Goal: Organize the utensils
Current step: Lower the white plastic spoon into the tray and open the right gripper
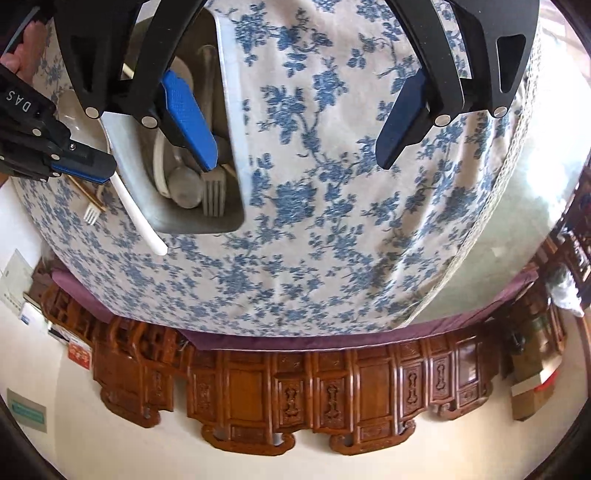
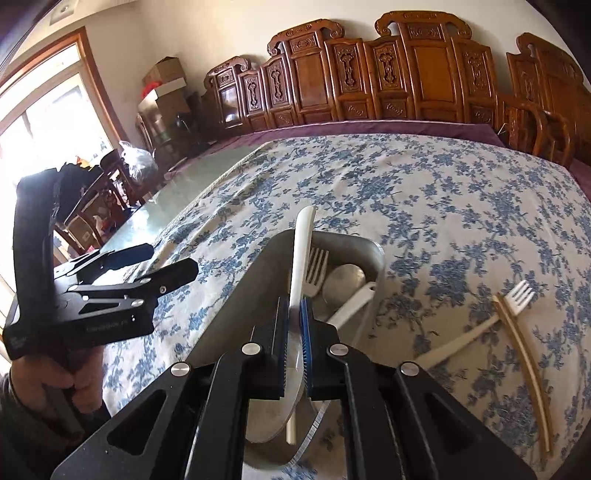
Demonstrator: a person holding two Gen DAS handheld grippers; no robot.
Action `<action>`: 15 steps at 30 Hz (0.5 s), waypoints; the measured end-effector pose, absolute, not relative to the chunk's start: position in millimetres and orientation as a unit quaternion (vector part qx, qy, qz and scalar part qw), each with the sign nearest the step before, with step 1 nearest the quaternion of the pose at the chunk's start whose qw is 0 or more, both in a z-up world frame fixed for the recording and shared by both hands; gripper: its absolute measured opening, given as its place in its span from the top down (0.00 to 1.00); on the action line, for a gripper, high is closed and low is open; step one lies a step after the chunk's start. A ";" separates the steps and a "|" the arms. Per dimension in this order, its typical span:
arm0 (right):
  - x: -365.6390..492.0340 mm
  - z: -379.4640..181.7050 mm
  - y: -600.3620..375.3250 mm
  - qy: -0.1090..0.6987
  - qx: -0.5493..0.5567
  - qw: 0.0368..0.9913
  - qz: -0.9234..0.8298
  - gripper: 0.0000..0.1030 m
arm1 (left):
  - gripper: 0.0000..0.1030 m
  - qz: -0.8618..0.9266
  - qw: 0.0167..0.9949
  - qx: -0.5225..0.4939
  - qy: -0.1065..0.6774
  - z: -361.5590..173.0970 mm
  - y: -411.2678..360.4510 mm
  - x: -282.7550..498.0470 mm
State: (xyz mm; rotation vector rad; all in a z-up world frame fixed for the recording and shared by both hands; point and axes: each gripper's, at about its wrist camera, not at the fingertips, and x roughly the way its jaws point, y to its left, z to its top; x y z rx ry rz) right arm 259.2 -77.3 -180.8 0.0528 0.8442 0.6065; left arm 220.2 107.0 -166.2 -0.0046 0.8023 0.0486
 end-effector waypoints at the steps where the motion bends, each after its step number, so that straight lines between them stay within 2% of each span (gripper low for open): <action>1: 260.9 -182.5 -72.5 0.405 0.025 0.867 0.289 0.92 | 0.18 0.026 0.920 -0.003 0.391 -166.6 108.9 220.0; 15: 269.6 -216.3 -38.2 0.429 0.008 0.856 0.290 0.91 | 0.18 0.043 0.920 -0.013 0.390 -166.0 124.8 217.2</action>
